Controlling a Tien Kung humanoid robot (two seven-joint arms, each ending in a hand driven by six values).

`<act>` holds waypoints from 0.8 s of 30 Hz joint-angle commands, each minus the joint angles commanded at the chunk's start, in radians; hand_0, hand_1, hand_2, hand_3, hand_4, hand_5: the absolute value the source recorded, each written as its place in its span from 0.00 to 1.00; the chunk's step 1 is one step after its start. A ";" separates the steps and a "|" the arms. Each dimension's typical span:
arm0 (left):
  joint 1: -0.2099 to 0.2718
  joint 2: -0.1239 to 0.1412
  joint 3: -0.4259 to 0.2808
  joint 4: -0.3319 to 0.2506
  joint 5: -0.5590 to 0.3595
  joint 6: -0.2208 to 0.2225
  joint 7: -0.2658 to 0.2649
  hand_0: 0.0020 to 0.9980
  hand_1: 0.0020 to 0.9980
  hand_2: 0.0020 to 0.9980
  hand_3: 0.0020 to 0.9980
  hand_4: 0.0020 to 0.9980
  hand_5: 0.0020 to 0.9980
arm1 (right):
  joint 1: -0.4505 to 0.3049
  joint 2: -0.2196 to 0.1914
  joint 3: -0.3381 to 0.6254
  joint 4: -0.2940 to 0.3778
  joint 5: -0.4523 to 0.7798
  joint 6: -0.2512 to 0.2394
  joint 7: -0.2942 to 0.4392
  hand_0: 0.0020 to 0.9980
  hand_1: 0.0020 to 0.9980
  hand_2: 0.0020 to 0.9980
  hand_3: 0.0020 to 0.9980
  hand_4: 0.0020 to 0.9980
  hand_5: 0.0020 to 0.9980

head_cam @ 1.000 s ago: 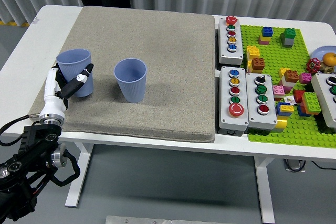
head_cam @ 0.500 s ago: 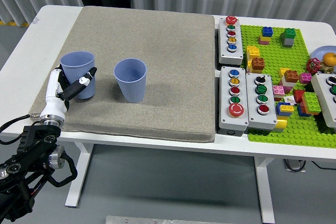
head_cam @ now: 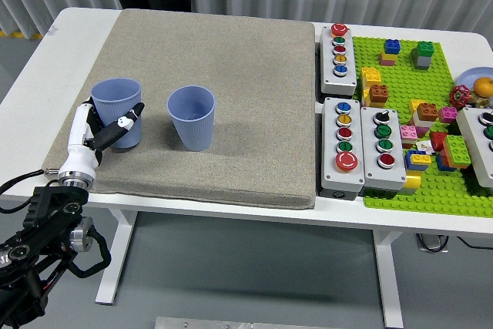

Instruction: Pick cup pour cup place

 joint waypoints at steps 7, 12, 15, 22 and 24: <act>0.020 -0.002 -0.024 -0.016 0.039 -0.014 0.010 0.71 0.71 0.78 0.75 0.85 0.28 | -0.002 0.000 0.003 0.000 -0.005 0.001 -0.001 0.71 0.63 0.59 0.57 0.00 0.11; 0.026 -0.001 -0.028 -0.019 0.057 -0.030 0.020 0.72 0.74 0.82 0.81 0.88 0.32 | -0.002 0.000 0.002 0.000 -0.005 0.001 -0.001 0.71 0.63 0.59 0.57 0.00 0.11; 0.027 -0.001 -0.027 -0.019 0.065 -0.034 0.025 0.72 0.74 0.82 0.81 0.88 0.32 | -0.003 0.000 0.002 0.000 -0.004 0.001 -0.001 0.71 0.63 0.59 0.57 0.00 0.11; 0.029 0.001 -0.028 -0.026 0.077 -0.036 0.029 0.73 0.74 0.83 0.82 0.88 0.32 | -0.006 0.000 0.002 0.000 -0.009 0.002 -0.002 0.71 0.63 0.59 0.57 0.00 0.11; 0.031 0.001 -0.030 -0.028 0.080 -0.036 0.030 0.73 0.74 0.83 0.82 0.89 0.33 | -0.007 0.000 0.003 0.000 -0.009 0.002 -0.002 0.71 0.63 0.59 0.57 0.00 0.11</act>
